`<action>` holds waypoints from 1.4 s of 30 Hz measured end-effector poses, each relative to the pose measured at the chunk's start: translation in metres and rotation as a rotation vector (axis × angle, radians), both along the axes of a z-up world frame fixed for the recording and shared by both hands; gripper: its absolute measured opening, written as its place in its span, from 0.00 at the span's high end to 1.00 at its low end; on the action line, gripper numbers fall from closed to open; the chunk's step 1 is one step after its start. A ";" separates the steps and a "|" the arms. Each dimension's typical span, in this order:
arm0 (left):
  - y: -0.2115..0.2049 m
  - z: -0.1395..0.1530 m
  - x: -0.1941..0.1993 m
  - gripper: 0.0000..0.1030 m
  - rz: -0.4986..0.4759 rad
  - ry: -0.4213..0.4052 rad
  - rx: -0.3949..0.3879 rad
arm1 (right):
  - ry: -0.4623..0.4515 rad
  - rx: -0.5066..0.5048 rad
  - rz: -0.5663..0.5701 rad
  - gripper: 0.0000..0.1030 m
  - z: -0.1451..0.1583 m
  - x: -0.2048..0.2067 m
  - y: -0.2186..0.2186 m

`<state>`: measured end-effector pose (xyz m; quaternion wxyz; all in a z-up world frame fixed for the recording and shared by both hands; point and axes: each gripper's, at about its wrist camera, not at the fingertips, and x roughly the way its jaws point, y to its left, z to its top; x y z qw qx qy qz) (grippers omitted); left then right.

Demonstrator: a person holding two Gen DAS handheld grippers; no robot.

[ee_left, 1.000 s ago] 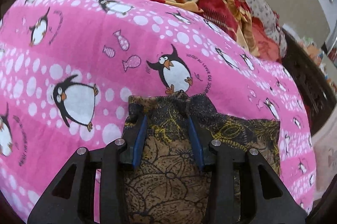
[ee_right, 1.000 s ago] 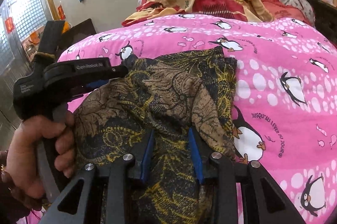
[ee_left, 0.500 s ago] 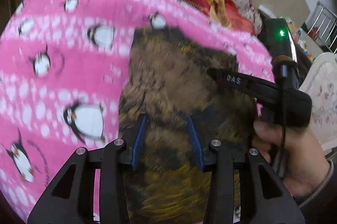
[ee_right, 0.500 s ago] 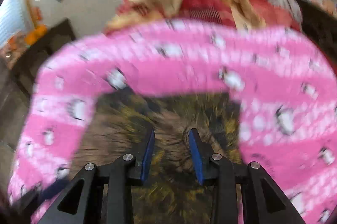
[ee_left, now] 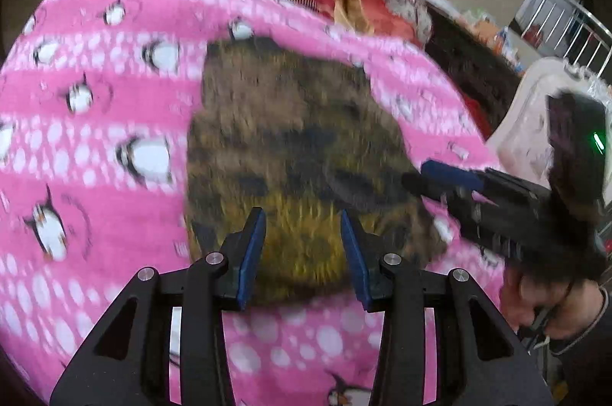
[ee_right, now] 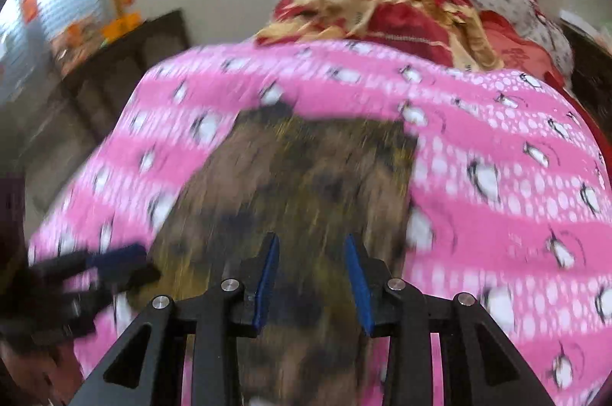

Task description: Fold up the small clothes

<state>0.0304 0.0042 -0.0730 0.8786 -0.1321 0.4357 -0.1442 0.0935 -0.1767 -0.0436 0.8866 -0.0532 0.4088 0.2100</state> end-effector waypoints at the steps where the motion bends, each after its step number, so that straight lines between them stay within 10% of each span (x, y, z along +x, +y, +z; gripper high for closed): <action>1: 0.000 -0.012 0.003 0.63 0.011 0.046 0.002 | 0.003 -0.018 0.020 0.67 -0.008 -0.009 0.002; 4: -0.004 -0.021 0.003 0.62 0.005 0.018 0.001 | 0.057 -0.082 0.042 0.63 -0.051 -0.026 0.004; 10: -0.015 -0.022 -0.013 0.58 0.020 -0.053 0.049 | -0.020 0.010 -0.090 0.58 -0.036 -0.049 -0.018; 21: -0.028 -0.024 -0.014 0.33 -0.037 -0.097 0.080 | -0.087 -0.145 -0.168 0.31 -0.075 -0.087 -0.028; 42: -0.035 -0.021 -0.006 0.06 -0.103 -0.058 0.016 | -0.052 -0.138 -0.163 0.29 -0.072 -0.085 -0.031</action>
